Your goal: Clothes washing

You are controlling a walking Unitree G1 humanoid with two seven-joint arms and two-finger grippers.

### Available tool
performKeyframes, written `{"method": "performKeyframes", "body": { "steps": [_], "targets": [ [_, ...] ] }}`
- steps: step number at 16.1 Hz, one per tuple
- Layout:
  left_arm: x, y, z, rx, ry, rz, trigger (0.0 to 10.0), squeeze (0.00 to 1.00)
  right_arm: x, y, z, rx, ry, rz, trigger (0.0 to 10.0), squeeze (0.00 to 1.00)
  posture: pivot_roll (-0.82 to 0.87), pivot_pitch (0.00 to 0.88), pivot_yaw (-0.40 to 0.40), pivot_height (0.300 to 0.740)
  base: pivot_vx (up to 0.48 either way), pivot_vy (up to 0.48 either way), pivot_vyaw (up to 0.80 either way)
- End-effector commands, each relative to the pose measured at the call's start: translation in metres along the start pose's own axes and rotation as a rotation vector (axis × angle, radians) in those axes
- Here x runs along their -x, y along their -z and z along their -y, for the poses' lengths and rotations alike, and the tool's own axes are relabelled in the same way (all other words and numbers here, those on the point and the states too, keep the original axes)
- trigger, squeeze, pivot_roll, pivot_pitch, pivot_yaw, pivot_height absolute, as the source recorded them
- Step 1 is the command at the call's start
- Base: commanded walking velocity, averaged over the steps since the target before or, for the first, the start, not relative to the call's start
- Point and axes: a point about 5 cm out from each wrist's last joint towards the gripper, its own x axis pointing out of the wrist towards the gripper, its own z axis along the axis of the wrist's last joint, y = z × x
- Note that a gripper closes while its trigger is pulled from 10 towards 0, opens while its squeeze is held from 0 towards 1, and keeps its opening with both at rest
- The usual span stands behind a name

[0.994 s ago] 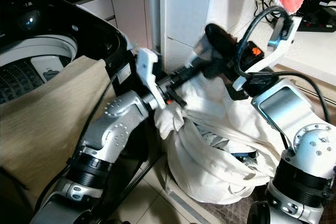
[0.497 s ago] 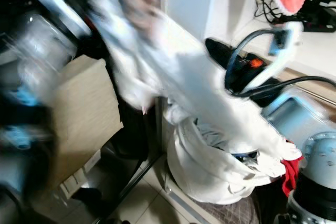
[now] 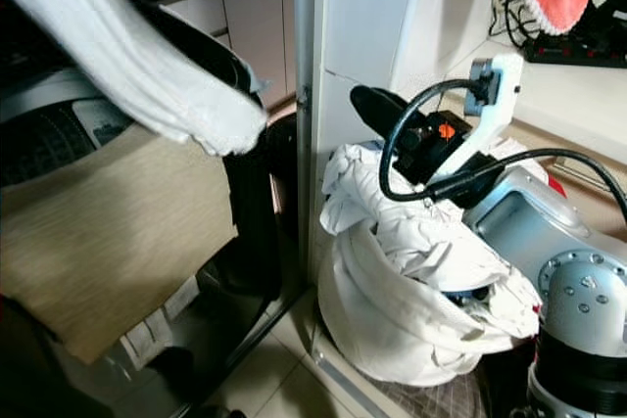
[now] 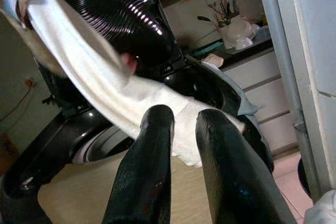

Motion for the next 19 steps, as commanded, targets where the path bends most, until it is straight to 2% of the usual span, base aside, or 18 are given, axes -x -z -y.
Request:
{"method": "performKeyframes", "body": {
  "steps": [1,2,3,4,5,6,7,8,9,10,12,15,18,19],
  "targets": [
    [0.003,0.016,0.014,-0.001,0.066,-0.097,0.0,0.0,0.0,0.002,-0.003,0.024,-0.01,0.001,10.0,0.0,-0.16,0.0,0.056,0.74,0.0,0.0,0.0],
    [0.011,0.034,0.029,0.022,0.144,-0.203,0.0,0.0,0.0,0.005,-0.003,0.031,-0.006,-0.009,10.0,0.0,-0.16,0.0,0.057,0.74,0.0,0.0,0.0],
    [0.05,0.087,0.064,0.012,0.346,-0.555,7.4,0.0,-0.001,0.012,-0.004,0.041,0.002,-0.042,10.0,0.0,-0.16,0.0,0.058,0.74,0.0,0.0,0.0],
    [0.054,0.093,0.067,-0.001,0.36,-0.59,10.0,0.0,-0.001,0.013,-0.004,0.043,0.003,-0.045,10.0,0.0,-0.16,0.0,0.058,0.74,0.0,0.0,0.0],
    [0.061,0.1,0.07,0.033,0.364,-0.646,10.0,0.0,-0.001,0.015,-0.004,0.053,0.004,-0.059,10.0,0.0,-0.17,0.0,0.062,0.74,0.0,0.0,0.0],
    [0.09,0.119,0.083,0.149,0.493,-0.851,10.0,0.0,0.0,0.021,-0.006,0.071,-0.004,-0.099,10.0,0.0,-0.17,0.0,0.06,0.74,0.0,0.0,0.0],
    [0.108,0.13,0.086,0.209,0.545,-0.968,10.0,0.0,0.0,0.026,-0.009,0.077,-0.017,-0.125,10.0,0.0,-0.17,0.0,0.058,0.74,0.0,0.0,0.0],
    [0.114,0.134,0.083,0.204,0.557,-1.003,10.0,0.28,0.001,0.028,-0.01,0.079,-0.026,-0.134,10.0,0.0,-0.17,0.0,0.052,0.74,0.0,0.0,0.0],
    [0.121,0.14,0.078,0.2,0.557,-1.047,10.0,1.0,0.0,0.031,-0.011,0.085,-0.04,-0.15,10.0,0.0,-0.17,0.0,0.05,0.74,0.0,0.0,0.0],
    [0.126,0.147,0.066,0.2,0.531,-1.093,10.0,1.0,-0.001,0.033,-0.014,0.097,-0.068,-0.173,10.0,0.0,-0.16,0.0,0.046,0.74,0.0,0.0,0.0],
    [0.128,0.15,0.055,0.204,0.513,-1.122,10.0,1.0,-0.002,0.036,-0.015,0.105,-0.084,-0.188,10.0,0.0,-0.16,0.0,0.042,0.74,0.0,0.0,0.0],
    [0.13,0.153,0.035,0.16,0.523,-1.164,10.0,1.0,-0.003,0.039,-0.013,0.111,-0.082,-0.202,10.0,0.0,-0.16,0.0,0.041,0.74,0.0,0.0,0.0],
    [0.131,0.156,0.026,0.097,0.514,-1.165,10.0,1.0,-0.003,0.041,-0.011,0.112,-0.067,-0.205,10.0,0.0,-0.15,0.0,0.043,0.74,0.0,0.0,0.0],
    [0.131,0.155,0.028,0.109,0.529,-1.162,10.0,1.0,-0.003,0.041,-0.009,0.112,-0.061,-0.207,10.0,0.0,-0.15,0.0,0.043,0.74,0.0,0.0,0.0]
  ]
}}
